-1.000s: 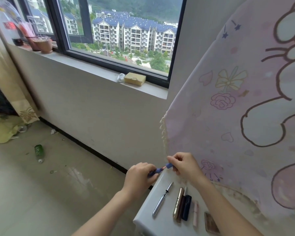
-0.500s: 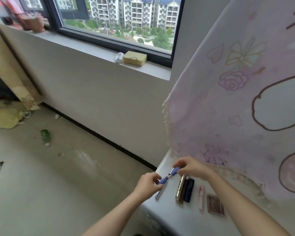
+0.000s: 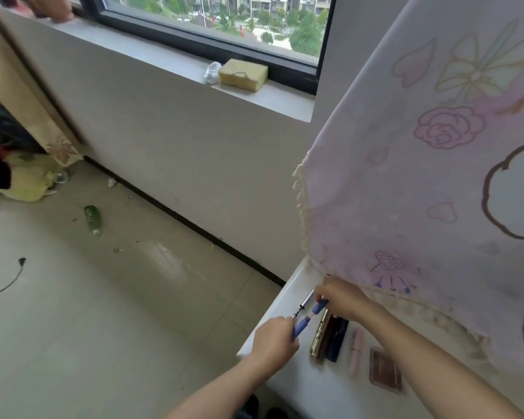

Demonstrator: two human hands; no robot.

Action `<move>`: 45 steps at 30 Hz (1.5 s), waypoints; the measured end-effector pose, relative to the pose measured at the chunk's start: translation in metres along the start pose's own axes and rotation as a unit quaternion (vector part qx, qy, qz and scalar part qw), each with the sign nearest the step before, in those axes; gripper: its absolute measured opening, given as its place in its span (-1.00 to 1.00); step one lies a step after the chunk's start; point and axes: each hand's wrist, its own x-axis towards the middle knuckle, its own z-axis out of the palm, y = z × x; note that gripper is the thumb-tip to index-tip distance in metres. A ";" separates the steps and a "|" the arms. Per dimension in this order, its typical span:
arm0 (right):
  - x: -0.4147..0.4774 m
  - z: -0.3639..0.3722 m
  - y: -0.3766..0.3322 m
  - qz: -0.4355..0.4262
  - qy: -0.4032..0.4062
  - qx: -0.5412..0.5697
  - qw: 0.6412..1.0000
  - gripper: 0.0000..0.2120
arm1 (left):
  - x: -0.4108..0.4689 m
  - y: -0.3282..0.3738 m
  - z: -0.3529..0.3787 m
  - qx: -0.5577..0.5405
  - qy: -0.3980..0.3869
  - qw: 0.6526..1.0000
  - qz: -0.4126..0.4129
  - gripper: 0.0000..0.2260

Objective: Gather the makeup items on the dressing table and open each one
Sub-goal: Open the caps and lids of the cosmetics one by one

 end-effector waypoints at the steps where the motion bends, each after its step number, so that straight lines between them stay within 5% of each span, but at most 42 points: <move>1: 0.003 0.002 0.000 -0.006 0.001 -0.018 1.000 -0.70 | 0.002 0.002 0.004 0.013 0.006 1.000 -0.001 -0.89; 9: 0.020 0.009 0.007 -0.042 0.004 -0.053 0.998 -0.70 | 0.006 0.007 0.014 0.087 0.087 0.992 0.001 -0.82; 14: 0.027 0.017 0.010 -0.060 0.007 -0.069 0.996 -0.67 | 0.018 0.002 0.033 0.114 0.030 0.993 -0.011 -0.58; 22: 0.024 0.023 0.011 -0.045 0.029 -0.032 0.998 -0.67 | 0.016 0.005 0.036 0.129 0.019 0.991 0.010 -0.61; 32: 0.002 0.027 0.027 0.102 0.057 0.160 0.980 -0.76 | 0.012 0.027 0.022 0.145 -0.022 0.987 0.060 -0.66; 35: -0.003 0.031 0.021 0.104 0.059 0.179 0.977 -0.70 | 0.008 0.035 0.021 0.147 -0.014 0.984 0.104 -0.84; 45: -0.022 0.039 0.010 0.120 0.052 0.163 0.978 -0.59 | 0.011 0.041 0.025 0.100 -0.077 0.992 0.029 -0.85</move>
